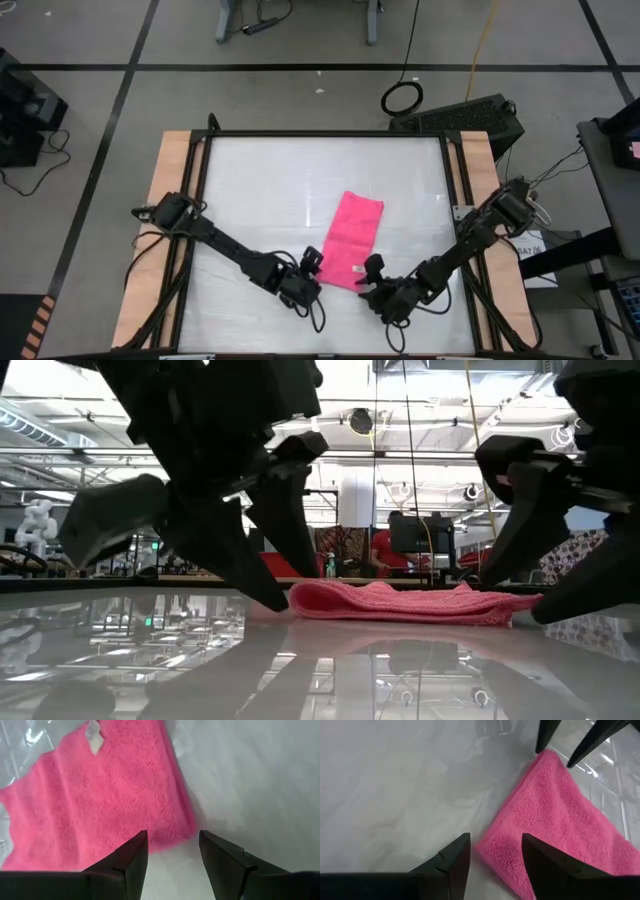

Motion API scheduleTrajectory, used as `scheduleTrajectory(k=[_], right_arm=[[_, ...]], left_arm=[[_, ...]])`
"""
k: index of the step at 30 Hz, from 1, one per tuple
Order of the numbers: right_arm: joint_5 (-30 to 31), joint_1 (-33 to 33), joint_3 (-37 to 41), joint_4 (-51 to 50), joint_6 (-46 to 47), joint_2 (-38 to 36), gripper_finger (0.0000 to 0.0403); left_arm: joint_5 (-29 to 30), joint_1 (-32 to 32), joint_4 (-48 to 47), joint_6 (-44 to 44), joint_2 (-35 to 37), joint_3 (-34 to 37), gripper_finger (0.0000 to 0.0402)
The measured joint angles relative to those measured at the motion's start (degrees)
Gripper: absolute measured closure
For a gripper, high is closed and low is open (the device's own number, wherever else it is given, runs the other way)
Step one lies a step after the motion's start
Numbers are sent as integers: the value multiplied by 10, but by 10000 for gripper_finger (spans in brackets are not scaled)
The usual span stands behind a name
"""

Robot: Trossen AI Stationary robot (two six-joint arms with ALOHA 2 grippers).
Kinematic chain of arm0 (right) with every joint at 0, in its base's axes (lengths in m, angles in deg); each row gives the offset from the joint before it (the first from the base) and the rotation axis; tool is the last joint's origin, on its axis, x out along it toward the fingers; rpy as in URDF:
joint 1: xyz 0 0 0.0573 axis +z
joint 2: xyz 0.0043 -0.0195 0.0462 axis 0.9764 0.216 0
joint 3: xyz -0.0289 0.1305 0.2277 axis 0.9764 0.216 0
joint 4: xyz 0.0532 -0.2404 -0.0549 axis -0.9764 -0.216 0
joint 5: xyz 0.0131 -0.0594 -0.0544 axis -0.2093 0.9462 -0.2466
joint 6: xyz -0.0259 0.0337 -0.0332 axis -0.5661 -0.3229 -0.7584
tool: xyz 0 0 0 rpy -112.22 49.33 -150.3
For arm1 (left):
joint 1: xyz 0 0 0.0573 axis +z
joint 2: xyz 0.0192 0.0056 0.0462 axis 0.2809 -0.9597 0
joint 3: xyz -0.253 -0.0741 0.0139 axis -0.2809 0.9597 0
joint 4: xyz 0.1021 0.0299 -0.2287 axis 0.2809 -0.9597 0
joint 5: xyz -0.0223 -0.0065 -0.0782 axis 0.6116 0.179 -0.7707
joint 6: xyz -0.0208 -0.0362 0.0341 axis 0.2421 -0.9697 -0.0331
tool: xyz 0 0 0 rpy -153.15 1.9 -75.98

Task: Roll towel
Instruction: Fold the pink towel, then roll the pink towel

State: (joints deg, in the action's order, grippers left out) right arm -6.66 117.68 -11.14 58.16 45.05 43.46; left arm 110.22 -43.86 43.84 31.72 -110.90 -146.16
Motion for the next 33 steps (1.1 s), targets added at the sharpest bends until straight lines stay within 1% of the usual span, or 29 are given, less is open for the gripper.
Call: scheduleTrajectory(k=[13,22,25,29,33], right_arm=[[-7,-7,0,9,8,10,234],[-4,-7,0,5,64,11,236],[-4,-7,0,4,67,11,247],[-4,-7,0,0,75,13,272],[-7,-7,-1,3,92,21,306]], left_arm=[[-2,17,25,28,-1,0,217],[-9,24,32,29,-11,0,218],[-11,24,40,33,-24,-1,218],[0,23,54,34,-37,-2,218],[3,24,71,38,-39,-2,238]])
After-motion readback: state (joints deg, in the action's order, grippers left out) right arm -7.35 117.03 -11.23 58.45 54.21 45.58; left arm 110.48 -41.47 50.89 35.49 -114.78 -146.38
